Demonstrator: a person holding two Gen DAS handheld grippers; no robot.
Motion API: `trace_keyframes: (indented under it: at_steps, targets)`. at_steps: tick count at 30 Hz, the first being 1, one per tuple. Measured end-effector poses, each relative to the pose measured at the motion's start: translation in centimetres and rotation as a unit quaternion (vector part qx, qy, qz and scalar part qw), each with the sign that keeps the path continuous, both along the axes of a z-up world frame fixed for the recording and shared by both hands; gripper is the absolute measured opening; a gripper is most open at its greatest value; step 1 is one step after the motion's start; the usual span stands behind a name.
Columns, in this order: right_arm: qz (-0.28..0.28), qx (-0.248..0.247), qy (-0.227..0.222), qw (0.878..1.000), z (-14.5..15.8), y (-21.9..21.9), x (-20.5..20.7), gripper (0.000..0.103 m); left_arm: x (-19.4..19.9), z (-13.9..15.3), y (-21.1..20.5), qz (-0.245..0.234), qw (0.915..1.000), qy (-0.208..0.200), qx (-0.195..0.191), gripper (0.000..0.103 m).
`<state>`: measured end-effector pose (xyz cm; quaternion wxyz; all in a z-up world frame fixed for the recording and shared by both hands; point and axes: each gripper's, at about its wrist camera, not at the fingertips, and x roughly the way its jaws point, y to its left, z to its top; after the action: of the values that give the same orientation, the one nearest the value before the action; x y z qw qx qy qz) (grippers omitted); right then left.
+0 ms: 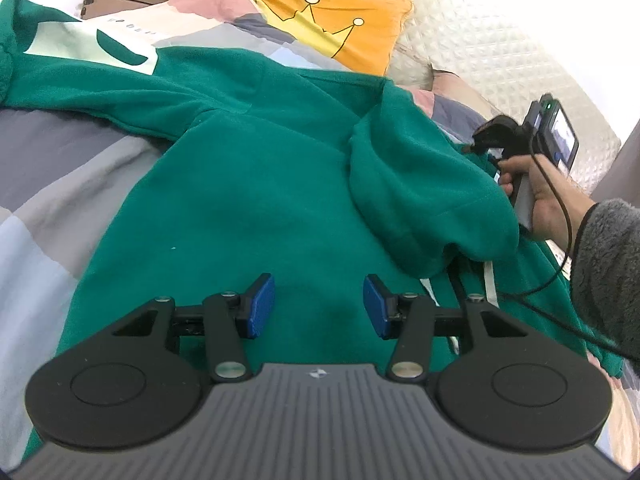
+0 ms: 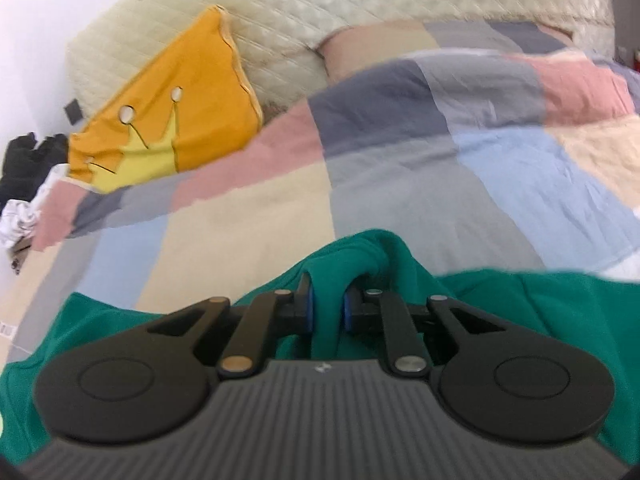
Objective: Fold large clothes
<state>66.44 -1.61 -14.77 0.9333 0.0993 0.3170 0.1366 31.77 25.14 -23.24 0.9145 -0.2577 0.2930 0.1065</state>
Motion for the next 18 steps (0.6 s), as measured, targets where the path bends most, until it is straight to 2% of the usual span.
trace_keyframes:
  at_steps: [4, 5, 6, 7, 8, 9, 12, 18]
  targets:
    - [0.017, 0.003, -0.016, 1.000, -0.1, 0.2, -1.4, 0.023, 0.2, -0.1, 0.1, 0.000, 1.0000, 0.003, -0.001, 0.055]
    - [0.032, -0.004, -0.025, 0.999, 0.2, 0.3, -1.9, 0.030, 0.3, 0.0, 0.1, -0.001, 1.0000, 0.005, 0.000, 0.055]
    - [0.050, -0.010, -0.034, 0.998, 0.5, 0.3, -2.6, 0.045, 0.2, 0.1, -0.1, -0.002, 1.0000, 0.005, 0.002, 0.055]
    - [0.066, -0.013, -0.041, 0.997, 0.9, 0.2, -3.3, 0.054, 0.2, 0.2, -0.2, -0.002, 1.0000, 0.006, 0.003, 0.055]
    - [0.076, -0.015, -0.048, 0.996, 1.4, 0.5, -3.7, 0.069, 0.2, 0.3, -0.2, -0.003, 1.0000, 0.007, 0.003, 0.055]
    - [0.082, -0.015, -0.057, 0.995, 1.9, 0.4, -4.7, 0.075, 0.1, 0.4, -0.3, -0.004, 1.0000, 0.008, 0.002, 0.055]
    - [0.094, -0.009, -0.069, 0.993, 3.2, 0.3, -7.5, 0.074, -0.1, 0.8, -0.4, -0.005, 0.9999, 0.014, 0.005, 0.055]
    - [0.131, 0.036, -0.057, 0.989, 4.0, 0.8, -14.3, 0.074, -0.9, 1.7, -0.7, -0.015, 0.9997, 0.018, 0.009, 0.055]
